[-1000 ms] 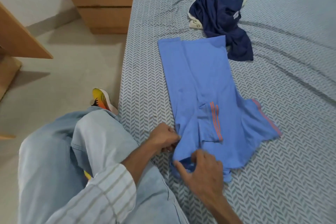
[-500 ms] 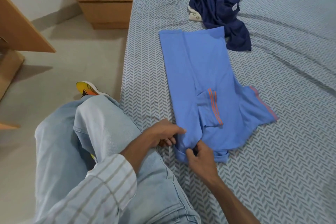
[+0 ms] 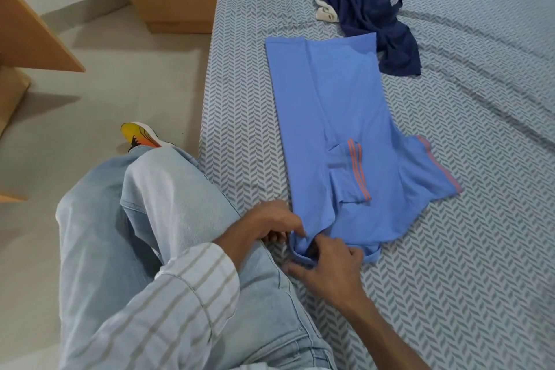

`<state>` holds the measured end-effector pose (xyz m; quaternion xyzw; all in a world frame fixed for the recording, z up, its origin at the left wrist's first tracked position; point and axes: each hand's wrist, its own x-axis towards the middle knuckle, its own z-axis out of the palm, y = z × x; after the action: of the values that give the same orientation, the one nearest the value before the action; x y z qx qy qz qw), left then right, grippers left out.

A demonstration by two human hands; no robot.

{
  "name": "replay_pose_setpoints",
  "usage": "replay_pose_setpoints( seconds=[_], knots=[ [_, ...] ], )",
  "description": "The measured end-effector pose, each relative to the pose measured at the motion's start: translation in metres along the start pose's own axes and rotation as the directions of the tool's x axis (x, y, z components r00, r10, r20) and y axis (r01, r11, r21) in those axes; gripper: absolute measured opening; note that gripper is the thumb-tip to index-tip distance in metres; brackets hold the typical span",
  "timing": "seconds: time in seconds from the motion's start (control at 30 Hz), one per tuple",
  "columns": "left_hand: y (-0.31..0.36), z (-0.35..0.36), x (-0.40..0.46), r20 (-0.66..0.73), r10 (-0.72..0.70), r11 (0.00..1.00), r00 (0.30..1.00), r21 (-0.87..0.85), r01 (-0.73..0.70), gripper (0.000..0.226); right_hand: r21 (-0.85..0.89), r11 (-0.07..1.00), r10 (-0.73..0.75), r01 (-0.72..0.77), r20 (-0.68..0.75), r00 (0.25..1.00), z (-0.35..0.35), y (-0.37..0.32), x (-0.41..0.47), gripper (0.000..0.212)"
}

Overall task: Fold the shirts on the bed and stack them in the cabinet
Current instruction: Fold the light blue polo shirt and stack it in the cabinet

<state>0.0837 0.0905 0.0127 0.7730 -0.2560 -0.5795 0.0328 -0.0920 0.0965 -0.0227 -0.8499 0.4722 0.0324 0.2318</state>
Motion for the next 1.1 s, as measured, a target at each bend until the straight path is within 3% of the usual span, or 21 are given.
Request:
replay_pose_setpoints(
  seconds=[0.07, 0.13, 0.23, 0.37, 0.47, 0.53, 0.6, 0.67, 0.73, 0.77, 0.83, 0.9, 0.97, 1.03, 1.1],
  knots=[
    [0.001, 0.001, -0.002, 0.0, 0.0, 0.999, 1.0, 0.047, 0.0, 0.022, -0.12, 0.982, -0.158, 0.149, -0.072, 0.985, 0.011, 0.013, -0.008, 0.036],
    [0.003, 0.001, -0.005, 0.004, -0.008, 0.999, 1.0, 0.043, 0.007, 0.023, -0.133, 0.962, -0.256, 0.238, -0.144, 0.956, 0.017, 0.024, -0.011, 0.02],
    [0.003, 0.002, -0.009, 0.003, -0.011, 1.0, 1.0, 0.028, 0.011, 0.022, -0.115, 0.958, -0.282, 0.264, -0.187, 0.941, 0.014, 0.034, -0.008, 0.01],
    [0.002, 0.004, -0.01, -0.06, 0.026, 0.996, 0.998, 0.087, -0.021, 0.023, -0.019, 0.951, -0.308, 0.307, -0.116, 0.944, 0.003, 0.034, -0.007, 0.008],
    [-0.002, 0.006, -0.007, -0.256, 0.086, 0.982, 0.963, 0.185, -0.039, 0.031, 0.102, 0.941, -0.305, 0.322, -0.151, 0.94, -0.014, 0.043, -0.001, 0.02],
    [-0.006, 0.006, -0.007, -0.458, 0.197, 0.968, 0.867, 0.233, -0.097, 0.032, 0.216, 0.947, -0.171, 0.239, -0.292, 0.941, -0.028, 0.063, 0.011, 0.027],
    [-0.003, 0.008, -0.003, -0.571, 0.429, 0.898, 0.7, 0.355, -0.261, 0.024, 0.328, 0.943, 0.091, 0.053, -0.409, 0.908, -0.048, 0.091, 0.031, 0.025],
    [0.004, 0.013, 0.002, -0.515, 0.674, 0.737, 0.53, 0.52, -0.432, 0.026, 0.432, 0.89, 0.343, -0.147, -0.423, 0.839, -0.065, 0.121, 0.053, 0.022],
    [0.015, 0.021, 0.011, -0.399, 0.801, 0.595, 0.447, 0.609, -0.524, 0.033, 0.511, 0.805, 0.545, -0.302, -0.434, 0.718, -0.081, 0.154, 0.077, 0.039],
    [0.023, 0.026, 0.013, -0.336, 0.812, 0.572, 0.477, 0.619, -0.538, 0.034, 0.562, 0.74, 0.639, -0.371, -0.414, 0.648, -0.089, 0.169, 0.088, 0.053],
    [0.037, 0.039, 0.019, -0.254, 0.791, 0.578, 0.556, 0.606, -0.546, 0.034, 0.701, 0.518, 0.817, -0.49, -0.236, 0.526, -0.106, 0.189, 0.108, 0.068],
    [0.043, 0.048, 0.027, -0.254, 0.762, 0.608, 0.596, 0.6, -0.521, 0.043, 0.854, 0.269, 0.848, -0.445, 0.009, 0.53, -0.114, 0.202, 0.128, 0.039],
    [0.042, 0.052, 0.036, -0.27, 0.743, 0.631, 0.613, 0.589, -0.505, 0.05, 0.937, 0.107, 0.818, -0.333, 0.108, 0.565, -0.113, 0.209, 0.146, 0.021],
    [0.041, 0.049, 0.043, -0.264, 0.74, 0.641, 0.619, 0.558, -0.527, 0.051, 0.944, 0.185, 0.793, -0.272, 0.02, 0.609, -0.12, 0.194, 0.148, 0.015],
    [0.04, 0.04, 0.048, -0.25, 0.732, 0.659, 0.633, 0.496, -0.565, 0.043, 0.896, 0.428, 0.736, -0.117, -0.271, 0.62, -0.129, 0.163, 0.142, 0.011]
  ],
)
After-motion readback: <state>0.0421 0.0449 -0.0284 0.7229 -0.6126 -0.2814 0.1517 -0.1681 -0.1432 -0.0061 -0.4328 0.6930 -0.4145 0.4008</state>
